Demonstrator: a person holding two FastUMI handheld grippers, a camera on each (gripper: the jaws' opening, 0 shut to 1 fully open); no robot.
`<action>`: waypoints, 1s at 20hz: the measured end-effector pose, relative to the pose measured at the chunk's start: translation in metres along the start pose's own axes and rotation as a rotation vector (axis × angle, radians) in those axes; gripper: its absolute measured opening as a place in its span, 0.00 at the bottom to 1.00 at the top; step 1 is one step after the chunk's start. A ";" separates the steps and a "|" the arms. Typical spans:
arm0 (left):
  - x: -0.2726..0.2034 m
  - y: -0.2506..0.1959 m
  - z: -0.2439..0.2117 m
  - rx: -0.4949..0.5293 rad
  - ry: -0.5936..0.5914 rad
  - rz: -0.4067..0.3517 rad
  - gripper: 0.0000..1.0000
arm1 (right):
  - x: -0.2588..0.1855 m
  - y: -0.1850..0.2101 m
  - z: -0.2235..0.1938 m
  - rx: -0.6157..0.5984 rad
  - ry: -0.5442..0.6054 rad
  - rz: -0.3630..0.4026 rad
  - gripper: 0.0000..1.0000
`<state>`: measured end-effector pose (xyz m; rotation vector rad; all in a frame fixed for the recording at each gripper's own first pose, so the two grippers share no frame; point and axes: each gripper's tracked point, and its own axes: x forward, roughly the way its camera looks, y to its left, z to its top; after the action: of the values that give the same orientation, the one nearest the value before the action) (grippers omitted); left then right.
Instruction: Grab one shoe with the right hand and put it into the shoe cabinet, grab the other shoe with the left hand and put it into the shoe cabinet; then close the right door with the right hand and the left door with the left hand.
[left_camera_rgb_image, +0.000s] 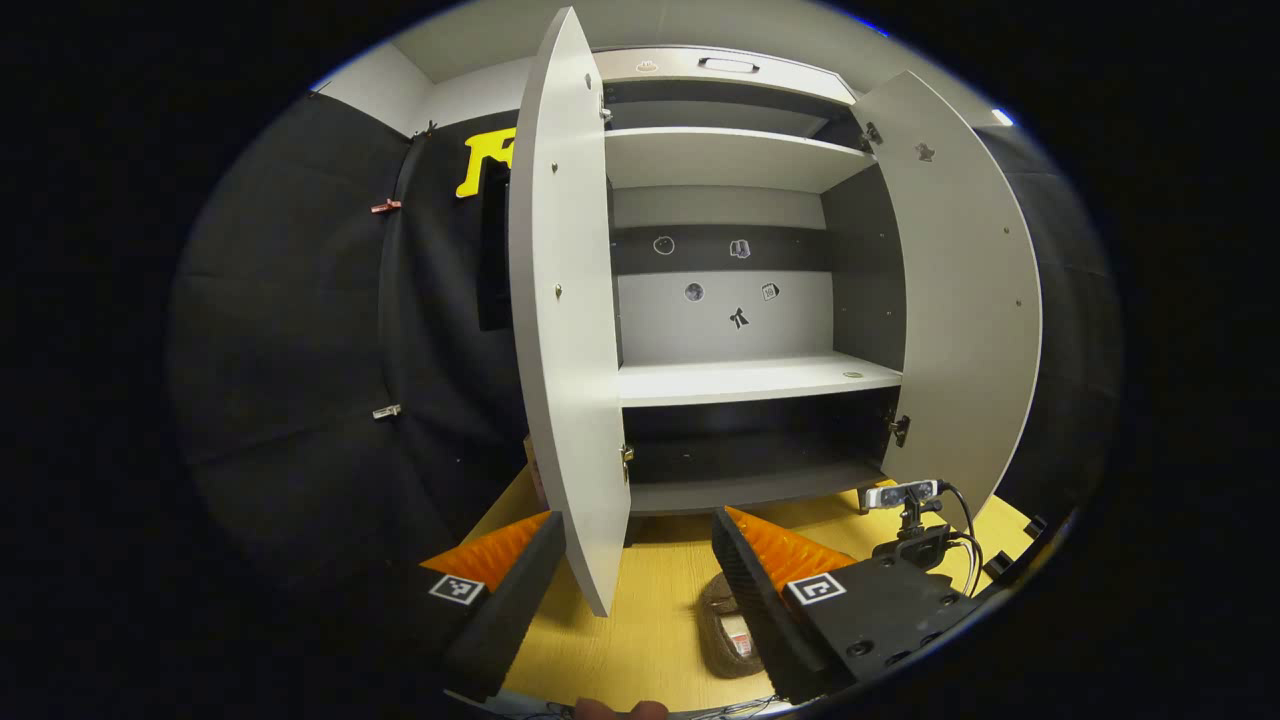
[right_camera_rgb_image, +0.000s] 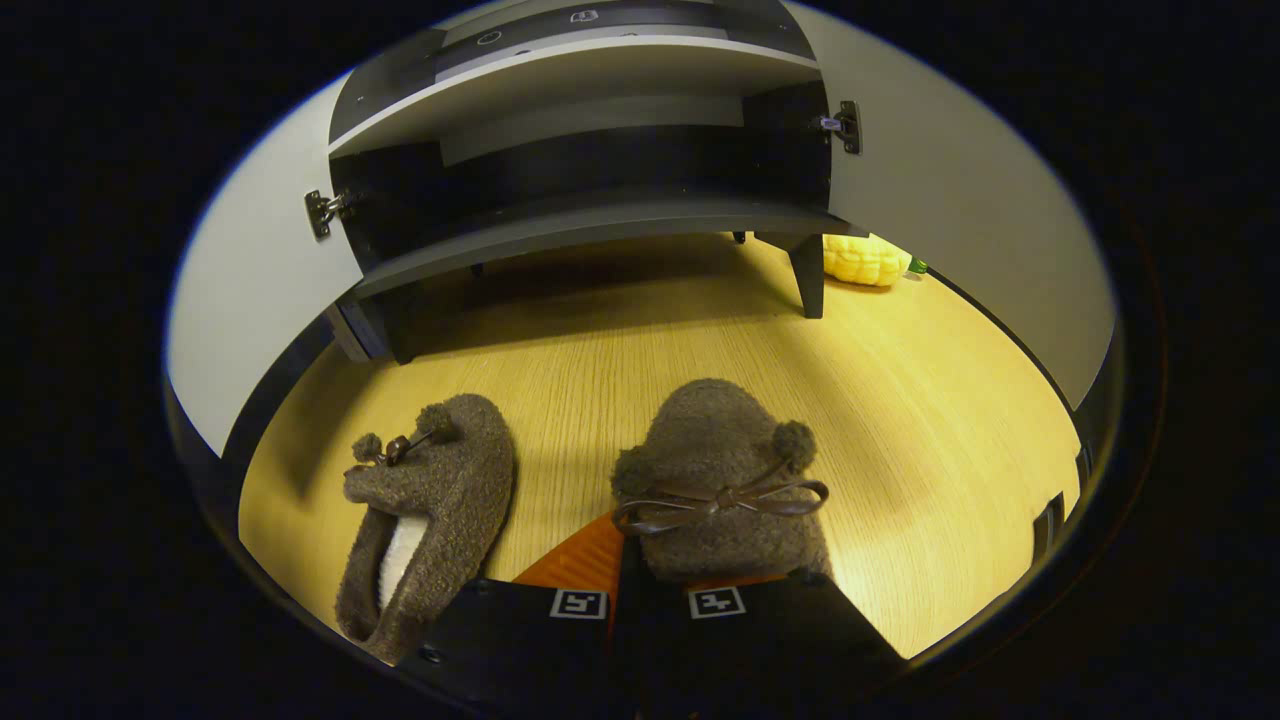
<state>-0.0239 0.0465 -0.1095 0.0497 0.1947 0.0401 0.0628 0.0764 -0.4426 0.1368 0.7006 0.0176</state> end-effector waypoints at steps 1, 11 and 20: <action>0.000 0.000 -0.002 0.003 0.002 0.000 0.94 | -0.005 0.000 0.005 -0.003 -0.016 0.010 0.15; 0.001 -0.011 0.001 -0.014 -0.002 -0.022 0.94 | -0.091 0.008 0.089 -0.049 -0.090 0.099 0.15; 0.009 -0.040 0.013 -0.040 -0.025 -0.082 0.94 | -0.160 0.025 0.269 -0.026 -0.281 0.139 0.15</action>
<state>-0.0114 0.0064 -0.1005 0.0021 0.1710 -0.0387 0.1144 0.0590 -0.1328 0.1597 0.4097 0.1384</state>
